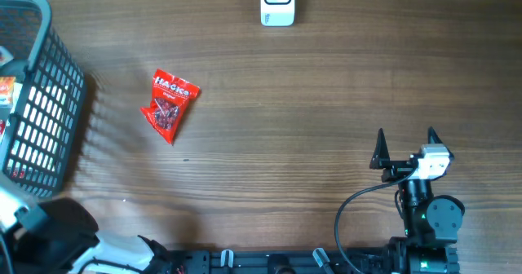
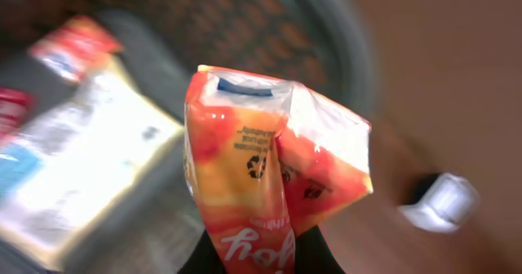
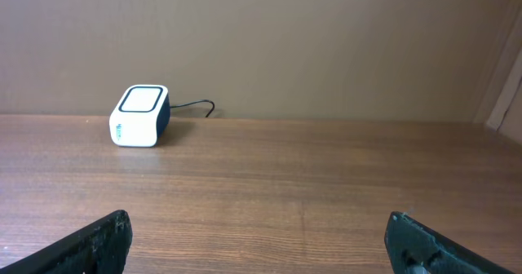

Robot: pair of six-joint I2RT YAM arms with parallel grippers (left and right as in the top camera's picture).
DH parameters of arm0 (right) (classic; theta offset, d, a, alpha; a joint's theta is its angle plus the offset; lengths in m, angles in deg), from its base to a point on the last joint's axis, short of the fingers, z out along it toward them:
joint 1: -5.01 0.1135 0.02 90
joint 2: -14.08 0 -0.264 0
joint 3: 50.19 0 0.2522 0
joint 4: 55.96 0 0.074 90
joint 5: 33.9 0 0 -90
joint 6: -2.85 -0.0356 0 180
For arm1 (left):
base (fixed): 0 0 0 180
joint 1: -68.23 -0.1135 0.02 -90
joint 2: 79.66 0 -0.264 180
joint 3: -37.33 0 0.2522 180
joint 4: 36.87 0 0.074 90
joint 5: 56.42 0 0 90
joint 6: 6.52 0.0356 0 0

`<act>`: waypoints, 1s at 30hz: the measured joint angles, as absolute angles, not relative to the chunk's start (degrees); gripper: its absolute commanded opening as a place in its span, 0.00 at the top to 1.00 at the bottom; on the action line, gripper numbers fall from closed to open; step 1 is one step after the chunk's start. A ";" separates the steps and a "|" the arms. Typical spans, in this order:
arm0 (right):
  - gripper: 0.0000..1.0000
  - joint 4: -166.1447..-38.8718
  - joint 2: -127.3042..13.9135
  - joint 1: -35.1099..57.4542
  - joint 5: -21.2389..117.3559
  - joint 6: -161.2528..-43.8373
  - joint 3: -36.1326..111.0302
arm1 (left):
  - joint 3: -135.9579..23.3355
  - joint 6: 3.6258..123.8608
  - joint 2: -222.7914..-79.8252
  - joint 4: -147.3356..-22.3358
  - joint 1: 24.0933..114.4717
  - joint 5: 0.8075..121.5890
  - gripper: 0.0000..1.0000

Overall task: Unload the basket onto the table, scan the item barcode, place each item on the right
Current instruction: 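Carry the small orange box out and place it beside the red bag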

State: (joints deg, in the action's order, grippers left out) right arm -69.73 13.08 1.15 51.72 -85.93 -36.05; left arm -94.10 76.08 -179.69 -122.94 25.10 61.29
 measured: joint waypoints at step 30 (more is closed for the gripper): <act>0.00 -69.73 13.08 1.15 51.72 -85.93 -36.05 | -82.69 67.08 -200.52 -121.04 81.36 49.92 0.94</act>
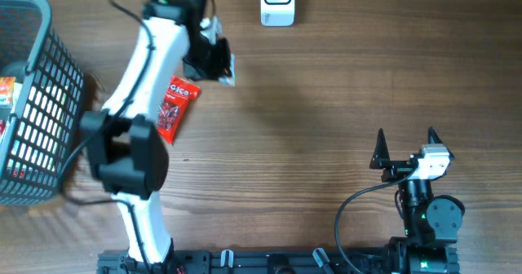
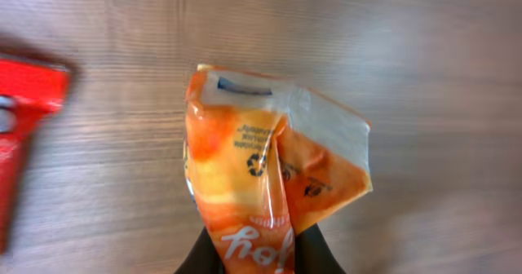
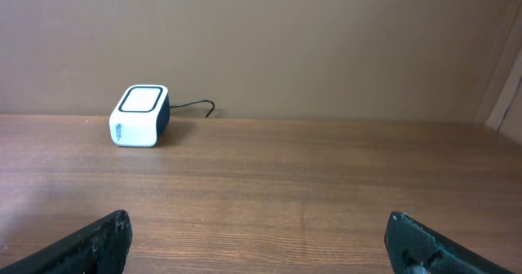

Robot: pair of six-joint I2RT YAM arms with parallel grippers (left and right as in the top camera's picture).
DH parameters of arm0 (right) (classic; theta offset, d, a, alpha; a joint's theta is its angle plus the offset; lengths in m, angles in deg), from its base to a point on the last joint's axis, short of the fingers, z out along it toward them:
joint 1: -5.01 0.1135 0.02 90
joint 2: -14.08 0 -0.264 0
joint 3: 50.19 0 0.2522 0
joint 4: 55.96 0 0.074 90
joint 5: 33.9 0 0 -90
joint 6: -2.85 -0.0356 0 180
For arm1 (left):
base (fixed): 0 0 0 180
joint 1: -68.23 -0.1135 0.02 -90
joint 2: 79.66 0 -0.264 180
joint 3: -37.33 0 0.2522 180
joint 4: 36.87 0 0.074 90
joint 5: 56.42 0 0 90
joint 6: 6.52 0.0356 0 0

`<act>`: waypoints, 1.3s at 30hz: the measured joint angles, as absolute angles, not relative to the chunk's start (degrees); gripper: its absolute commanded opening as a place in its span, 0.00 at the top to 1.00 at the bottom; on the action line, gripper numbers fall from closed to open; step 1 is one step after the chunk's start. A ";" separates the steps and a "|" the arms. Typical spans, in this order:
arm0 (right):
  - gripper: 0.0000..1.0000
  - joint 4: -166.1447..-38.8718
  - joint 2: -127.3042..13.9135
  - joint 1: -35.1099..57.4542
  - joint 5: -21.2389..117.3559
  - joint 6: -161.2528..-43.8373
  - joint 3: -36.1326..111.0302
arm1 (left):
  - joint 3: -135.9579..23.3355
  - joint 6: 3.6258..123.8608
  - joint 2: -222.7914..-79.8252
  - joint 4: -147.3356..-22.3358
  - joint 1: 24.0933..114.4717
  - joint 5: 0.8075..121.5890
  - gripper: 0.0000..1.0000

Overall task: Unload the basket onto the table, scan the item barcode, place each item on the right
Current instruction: 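Carry the small orange box out and place it beside the red bag, then lower the left gripper into the basket and grasp the white wipes pack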

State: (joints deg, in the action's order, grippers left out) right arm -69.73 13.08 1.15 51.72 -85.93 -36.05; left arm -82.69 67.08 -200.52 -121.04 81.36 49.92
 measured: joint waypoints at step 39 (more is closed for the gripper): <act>0.00 -69.73 13.08 1.15 51.72 -85.93 -36.05 | -99.81 63.01 -172.26 -125.74 63.50 31.34 0.00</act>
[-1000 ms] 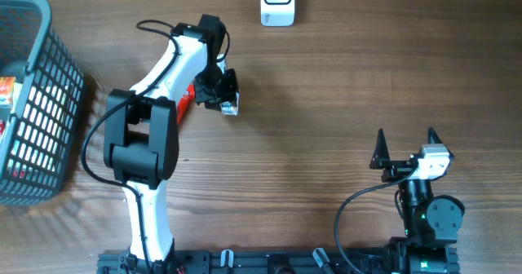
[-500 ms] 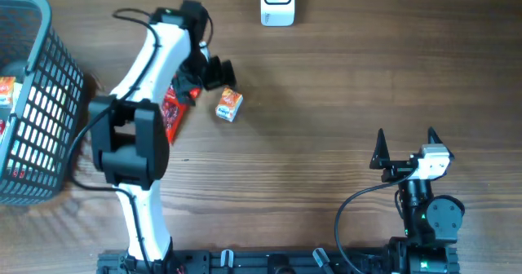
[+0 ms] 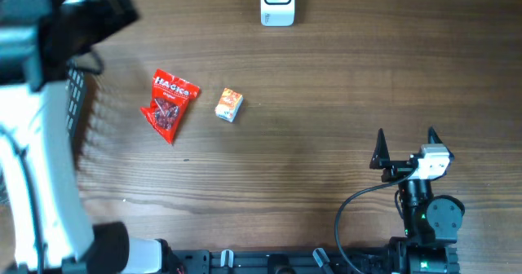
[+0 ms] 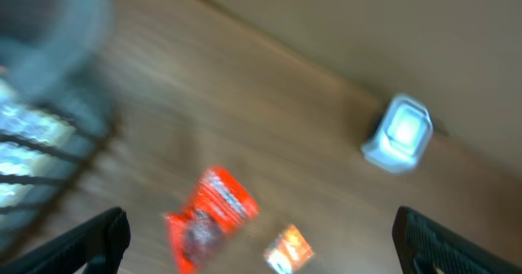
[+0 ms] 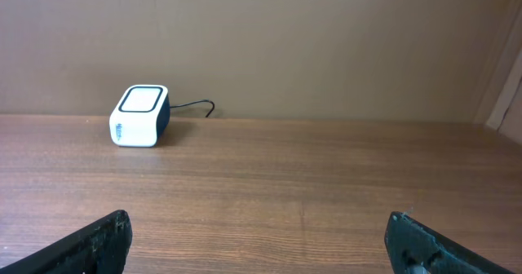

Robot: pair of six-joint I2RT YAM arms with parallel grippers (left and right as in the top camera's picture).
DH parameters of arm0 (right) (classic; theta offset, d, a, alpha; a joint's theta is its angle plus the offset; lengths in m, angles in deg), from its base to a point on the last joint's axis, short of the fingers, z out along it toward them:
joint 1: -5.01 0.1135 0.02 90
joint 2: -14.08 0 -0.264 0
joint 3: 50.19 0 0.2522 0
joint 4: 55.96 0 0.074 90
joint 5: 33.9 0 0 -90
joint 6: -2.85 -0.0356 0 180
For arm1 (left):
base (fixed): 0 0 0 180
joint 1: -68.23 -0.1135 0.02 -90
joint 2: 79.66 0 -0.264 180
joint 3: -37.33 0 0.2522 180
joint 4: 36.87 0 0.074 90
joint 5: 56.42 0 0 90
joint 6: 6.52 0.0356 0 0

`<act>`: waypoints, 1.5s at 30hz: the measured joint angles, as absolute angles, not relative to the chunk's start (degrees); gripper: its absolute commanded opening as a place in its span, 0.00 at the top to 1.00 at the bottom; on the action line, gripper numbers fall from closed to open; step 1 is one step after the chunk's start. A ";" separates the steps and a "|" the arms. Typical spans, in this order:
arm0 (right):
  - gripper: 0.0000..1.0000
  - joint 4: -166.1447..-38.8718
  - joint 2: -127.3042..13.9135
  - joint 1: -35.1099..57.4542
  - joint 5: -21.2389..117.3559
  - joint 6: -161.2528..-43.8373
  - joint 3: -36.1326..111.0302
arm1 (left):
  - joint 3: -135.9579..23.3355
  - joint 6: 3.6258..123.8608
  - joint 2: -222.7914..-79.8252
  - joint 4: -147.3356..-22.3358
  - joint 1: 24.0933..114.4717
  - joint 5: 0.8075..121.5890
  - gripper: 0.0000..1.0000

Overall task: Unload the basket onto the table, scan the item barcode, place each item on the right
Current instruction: 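Lower the left gripper into the basket and grasp the white wipes pack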

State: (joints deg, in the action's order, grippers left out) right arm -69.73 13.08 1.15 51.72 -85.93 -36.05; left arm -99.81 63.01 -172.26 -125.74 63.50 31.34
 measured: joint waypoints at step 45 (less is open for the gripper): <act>0.00 -69.73 13.08 1.15 51.72 -85.91 -36.05 | -99.63 83.51 -211.91 -122.57 23.59 29.02 0.00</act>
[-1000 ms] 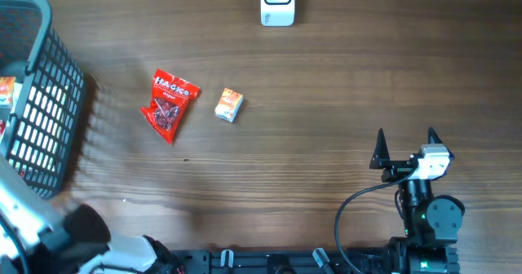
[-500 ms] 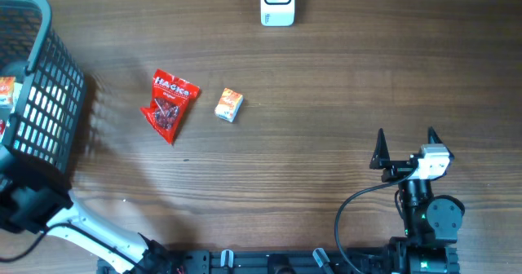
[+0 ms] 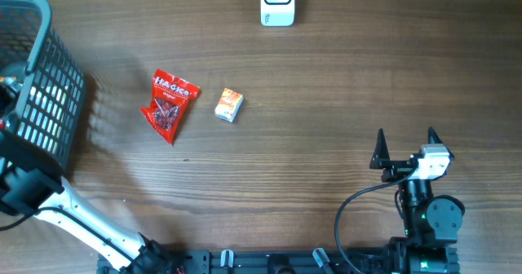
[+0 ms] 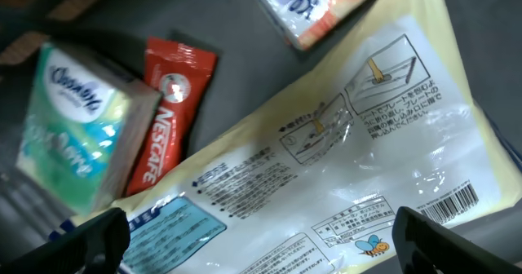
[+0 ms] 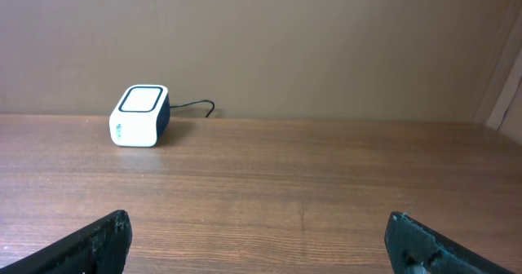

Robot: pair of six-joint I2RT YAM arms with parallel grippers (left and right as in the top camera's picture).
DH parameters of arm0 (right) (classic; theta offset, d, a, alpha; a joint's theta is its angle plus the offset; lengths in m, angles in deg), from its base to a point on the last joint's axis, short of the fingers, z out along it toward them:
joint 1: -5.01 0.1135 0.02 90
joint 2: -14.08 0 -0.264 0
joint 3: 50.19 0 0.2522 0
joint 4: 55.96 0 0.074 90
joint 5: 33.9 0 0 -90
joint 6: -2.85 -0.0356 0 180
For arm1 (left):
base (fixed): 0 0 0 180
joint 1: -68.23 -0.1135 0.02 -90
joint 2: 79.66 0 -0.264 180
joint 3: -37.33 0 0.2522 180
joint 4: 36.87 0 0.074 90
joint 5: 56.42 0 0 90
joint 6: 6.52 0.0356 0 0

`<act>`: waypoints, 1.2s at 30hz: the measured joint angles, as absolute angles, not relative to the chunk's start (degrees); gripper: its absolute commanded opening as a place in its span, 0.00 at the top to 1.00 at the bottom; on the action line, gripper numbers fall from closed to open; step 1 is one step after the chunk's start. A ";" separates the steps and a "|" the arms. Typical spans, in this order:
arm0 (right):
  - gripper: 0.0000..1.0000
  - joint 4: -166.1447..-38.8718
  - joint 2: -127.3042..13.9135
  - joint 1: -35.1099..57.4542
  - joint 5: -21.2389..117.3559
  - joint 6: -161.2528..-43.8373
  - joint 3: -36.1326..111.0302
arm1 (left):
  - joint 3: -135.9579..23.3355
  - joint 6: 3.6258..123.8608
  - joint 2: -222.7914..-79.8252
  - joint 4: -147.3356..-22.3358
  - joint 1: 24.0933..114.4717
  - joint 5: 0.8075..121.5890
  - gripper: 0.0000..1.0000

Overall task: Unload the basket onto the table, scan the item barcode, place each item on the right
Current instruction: 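Lower the left gripper into the basket and grasp the white wipes pack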

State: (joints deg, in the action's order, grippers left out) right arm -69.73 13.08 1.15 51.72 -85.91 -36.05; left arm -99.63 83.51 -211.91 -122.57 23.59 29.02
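The white scanner [image 3: 277,2] stands at the table's far edge, also in the right wrist view as the scanner [image 5: 139,115]. A small orange packet [image 3: 229,105] lies on the table beside a red snack packet [image 3: 169,104]. My left gripper [image 4: 261,241] is open inside the basket [image 3: 49,103], close over a large clear packet [image 4: 326,168] with a barcode [image 4: 451,202] at its right end. My right gripper [image 3: 405,146] is open and empty at the near right.
In the basket also lie a red Nescafe sachet [image 4: 167,111], a green tissue pack [image 4: 73,135] and an orange-and-white packet [image 4: 326,5]. The left arm [image 3: 24,192] shows at the overhead view's left edge. The scanner's cable [image 5: 196,105] runs behind it.
My left gripper was high over the table, looking at the scanner and both packets. Now it is down in the basket over the large clear packet, still open. The right arm has not moved.
My left gripper held the small orange packet above the basket. Then it held it over the table beside the red packet. Then the packet lay on the table and the gripper was open, high up. Now the gripper is back in the basket.
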 measured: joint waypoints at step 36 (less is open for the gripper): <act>0.00 -69.73 13.08 1.15 51.72 -85.93 -36.05 | -91.87 91.99 -213.37 -116.39 23.42 33.92 0.73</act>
